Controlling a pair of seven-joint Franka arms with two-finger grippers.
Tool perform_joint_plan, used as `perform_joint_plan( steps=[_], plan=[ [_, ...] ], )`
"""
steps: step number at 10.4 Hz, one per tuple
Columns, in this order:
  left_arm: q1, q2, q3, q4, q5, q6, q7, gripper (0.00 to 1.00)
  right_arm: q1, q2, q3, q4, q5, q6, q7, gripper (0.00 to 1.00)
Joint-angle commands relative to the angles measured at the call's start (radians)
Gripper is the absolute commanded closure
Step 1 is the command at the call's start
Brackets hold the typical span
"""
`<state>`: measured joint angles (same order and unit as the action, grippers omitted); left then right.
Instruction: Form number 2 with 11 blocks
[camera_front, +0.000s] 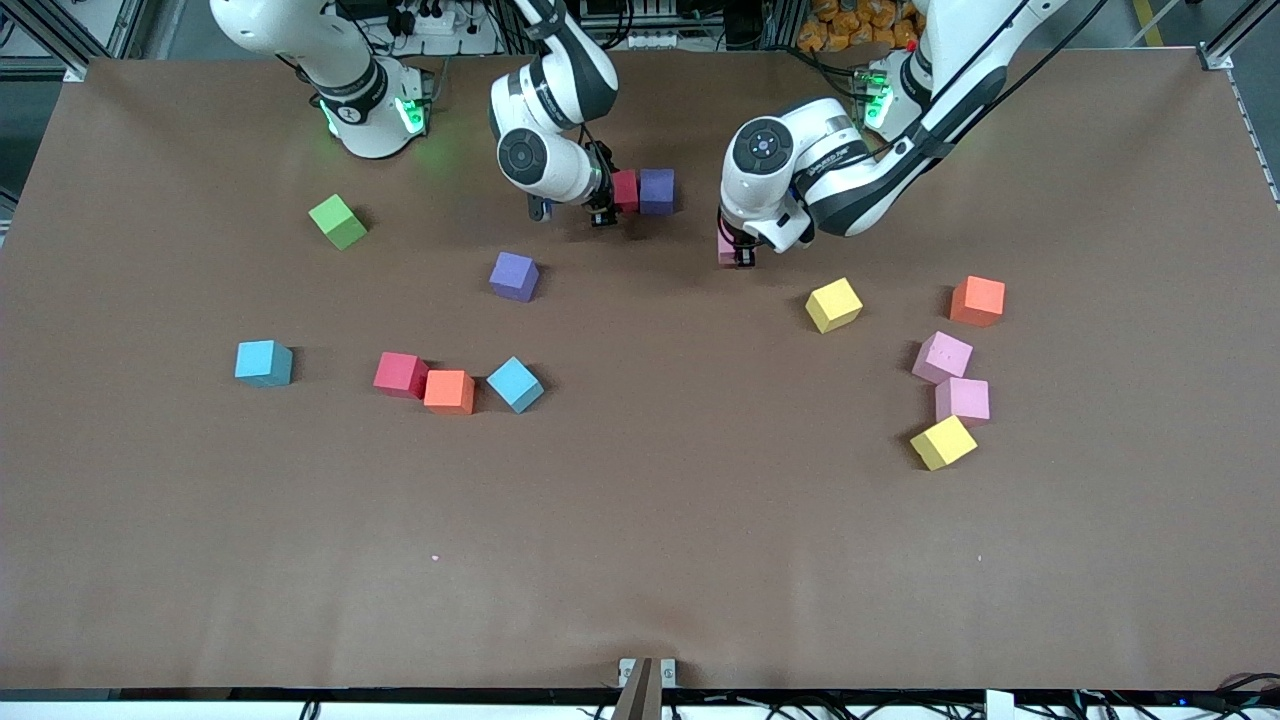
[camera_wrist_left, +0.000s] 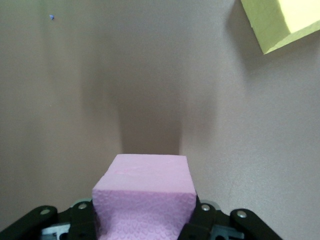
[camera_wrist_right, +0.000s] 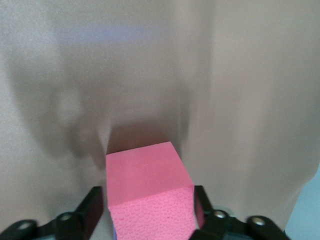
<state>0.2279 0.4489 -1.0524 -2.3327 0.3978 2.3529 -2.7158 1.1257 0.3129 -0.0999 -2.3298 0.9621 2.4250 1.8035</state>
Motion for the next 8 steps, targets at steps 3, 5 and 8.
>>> perform_joint_plan(
  steps=[3,5,8],
  plan=[
    [0.005,-0.015,-0.017,-0.007,0.018,-0.037,-0.038,0.89,0.009,-0.006,-0.007,-0.005,0.023,0.003,0.019,0.00],
    [-0.010,-0.012,-0.027,-0.010,0.016,-0.037,-0.051,0.89,0.006,-0.011,-0.014,-0.002,0.021,-0.015,0.019,0.00],
    [-0.050,0.011,-0.034,-0.011,0.007,-0.035,-0.070,0.89,-0.035,-0.017,-0.015,0.035,-0.017,-0.099,0.019,0.00]
  ],
)
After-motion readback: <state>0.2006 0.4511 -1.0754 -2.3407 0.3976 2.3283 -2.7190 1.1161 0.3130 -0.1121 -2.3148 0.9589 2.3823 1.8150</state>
